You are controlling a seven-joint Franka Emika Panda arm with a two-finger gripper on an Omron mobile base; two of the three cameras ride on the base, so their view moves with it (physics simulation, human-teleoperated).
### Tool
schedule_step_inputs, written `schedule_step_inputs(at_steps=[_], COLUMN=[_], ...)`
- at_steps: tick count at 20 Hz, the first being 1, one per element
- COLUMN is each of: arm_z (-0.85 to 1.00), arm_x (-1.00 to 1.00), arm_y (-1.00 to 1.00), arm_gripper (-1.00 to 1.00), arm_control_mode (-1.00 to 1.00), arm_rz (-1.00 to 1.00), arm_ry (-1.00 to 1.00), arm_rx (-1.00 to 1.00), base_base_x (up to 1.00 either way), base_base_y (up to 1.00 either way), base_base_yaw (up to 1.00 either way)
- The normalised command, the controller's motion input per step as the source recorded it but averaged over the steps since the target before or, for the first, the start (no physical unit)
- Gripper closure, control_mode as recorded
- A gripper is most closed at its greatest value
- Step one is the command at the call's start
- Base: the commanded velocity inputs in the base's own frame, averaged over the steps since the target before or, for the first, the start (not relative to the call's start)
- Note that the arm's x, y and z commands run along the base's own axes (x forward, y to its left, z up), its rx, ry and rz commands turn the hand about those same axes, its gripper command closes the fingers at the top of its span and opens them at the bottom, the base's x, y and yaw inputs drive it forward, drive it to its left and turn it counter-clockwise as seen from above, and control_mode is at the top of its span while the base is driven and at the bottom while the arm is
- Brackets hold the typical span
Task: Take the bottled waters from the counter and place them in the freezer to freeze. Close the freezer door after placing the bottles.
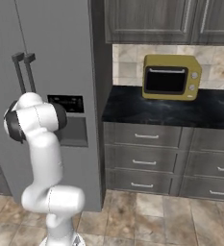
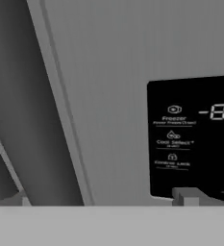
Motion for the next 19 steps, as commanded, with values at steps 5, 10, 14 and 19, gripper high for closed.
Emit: schedule_step_inputs(at_steps=[5, 10, 14, 19], arm_z=[0.32, 0.25, 0.22, 0.18], arm_x=[0.53, 0.54, 0.59, 0.47], arm_y=[0.0, 0.0, 0.0, 0.04], arm_gripper=[-1.0, -1.0, -1.0, -1.0], arm_control_mode=[-1.0, -1.0, -1.0, -1.0], arm_rz=[-0.07, -0.08, -0.1, -0.09], arm_ry=[0.2, 0.19, 0.17, 0.14], arm_rx=[-0.04, -0.04, -0.06, -0.07], base_base_x=[0.0, 0.0, 0.0, 0.0], base_base_y=[0.0, 0.0, 0.0, 0.0], base_base_yaw=[0.0, 0.0, 0.0, 0.0])
